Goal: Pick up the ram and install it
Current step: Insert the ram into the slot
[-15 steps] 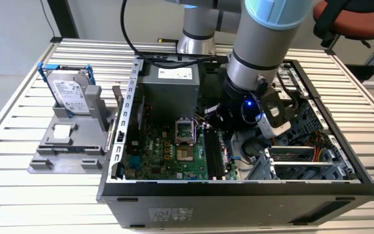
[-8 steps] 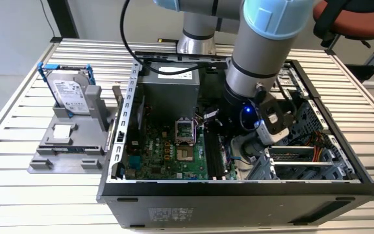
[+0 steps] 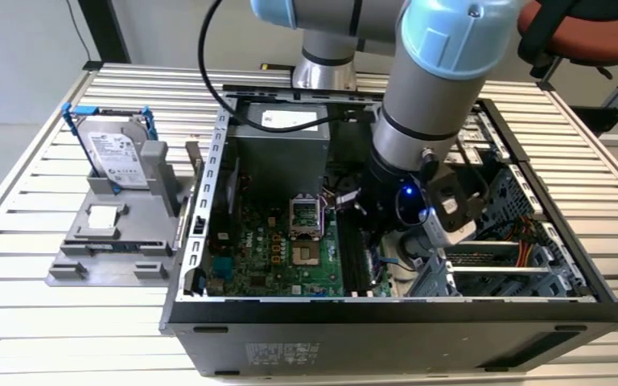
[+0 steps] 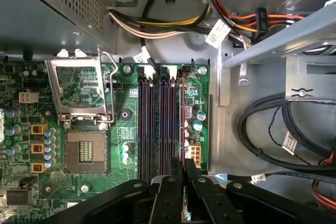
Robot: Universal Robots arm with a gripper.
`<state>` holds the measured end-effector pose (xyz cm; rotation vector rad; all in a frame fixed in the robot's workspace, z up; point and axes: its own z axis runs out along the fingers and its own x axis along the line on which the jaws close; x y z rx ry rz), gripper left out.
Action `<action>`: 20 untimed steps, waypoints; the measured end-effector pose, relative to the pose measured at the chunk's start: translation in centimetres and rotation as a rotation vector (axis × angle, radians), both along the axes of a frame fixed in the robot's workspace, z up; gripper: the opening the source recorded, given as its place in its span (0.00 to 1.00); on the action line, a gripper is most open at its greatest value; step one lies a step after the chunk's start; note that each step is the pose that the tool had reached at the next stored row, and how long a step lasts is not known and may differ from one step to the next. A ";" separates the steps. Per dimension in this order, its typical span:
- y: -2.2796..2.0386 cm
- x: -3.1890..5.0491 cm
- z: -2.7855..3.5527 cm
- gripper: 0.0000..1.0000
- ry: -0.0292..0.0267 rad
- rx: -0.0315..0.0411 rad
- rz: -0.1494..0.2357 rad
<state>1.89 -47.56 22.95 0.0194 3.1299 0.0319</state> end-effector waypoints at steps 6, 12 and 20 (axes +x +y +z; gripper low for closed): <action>-0.01 0.00 -0.17 0.00 0.0005 -0.0004 0.007; -0.01 -0.07 -0.49 0.00 0.0005 -0.0002 0.007; -0.01 -0.25 -0.72 0.00 0.0019 -0.0003 0.007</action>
